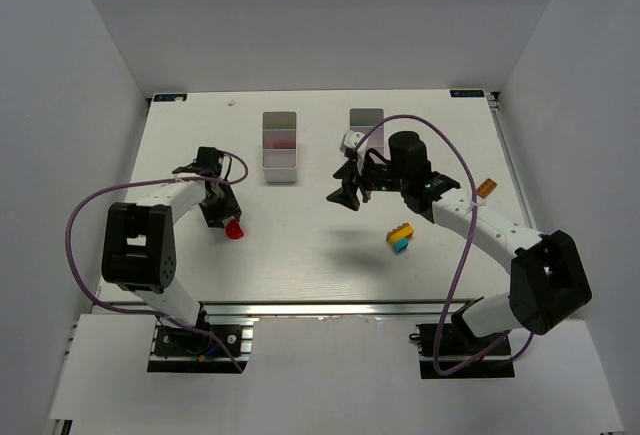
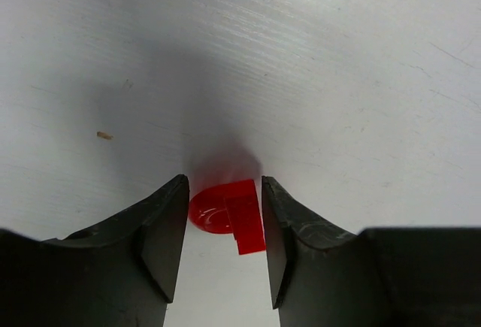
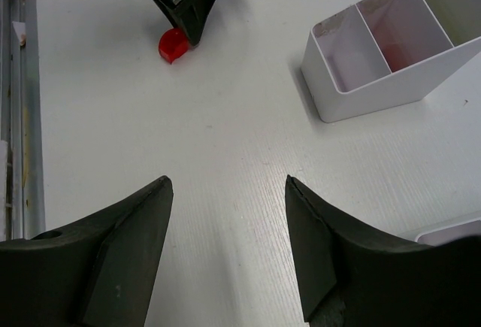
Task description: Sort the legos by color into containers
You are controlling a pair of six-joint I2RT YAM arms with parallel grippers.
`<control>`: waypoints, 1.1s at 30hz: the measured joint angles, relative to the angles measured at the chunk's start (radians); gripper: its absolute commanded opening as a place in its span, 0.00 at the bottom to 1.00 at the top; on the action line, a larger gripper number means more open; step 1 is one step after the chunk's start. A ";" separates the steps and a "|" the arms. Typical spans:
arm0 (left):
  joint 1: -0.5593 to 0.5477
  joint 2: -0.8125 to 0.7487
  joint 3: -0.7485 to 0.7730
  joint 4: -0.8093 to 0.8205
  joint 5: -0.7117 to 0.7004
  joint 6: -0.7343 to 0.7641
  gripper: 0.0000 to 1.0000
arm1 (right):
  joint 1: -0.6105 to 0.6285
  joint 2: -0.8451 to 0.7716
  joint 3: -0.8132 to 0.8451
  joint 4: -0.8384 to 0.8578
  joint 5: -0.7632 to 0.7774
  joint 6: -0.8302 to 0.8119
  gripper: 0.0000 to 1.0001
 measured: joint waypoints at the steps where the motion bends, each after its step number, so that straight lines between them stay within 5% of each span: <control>1: 0.000 -0.004 0.003 -0.005 0.000 0.000 0.56 | 0.000 0.000 0.000 0.000 0.000 0.000 0.67; 3: 0.000 -0.006 0.018 -0.019 0.000 0.006 0.68 | -0.002 0.000 0.000 0.000 0.000 0.001 0.67; 7: 0.000 -0.013 0.039 -0.048 0.002 0.016 0.72 | -0.005 0.000 0.000 0.000 0.000 0.000 0.67; 33: -0.028 0.019 0.010 -0.076 0.028 0.011 0.64 | -0.021 -0.005 -0.003 0.001 0.000 0.005 0.67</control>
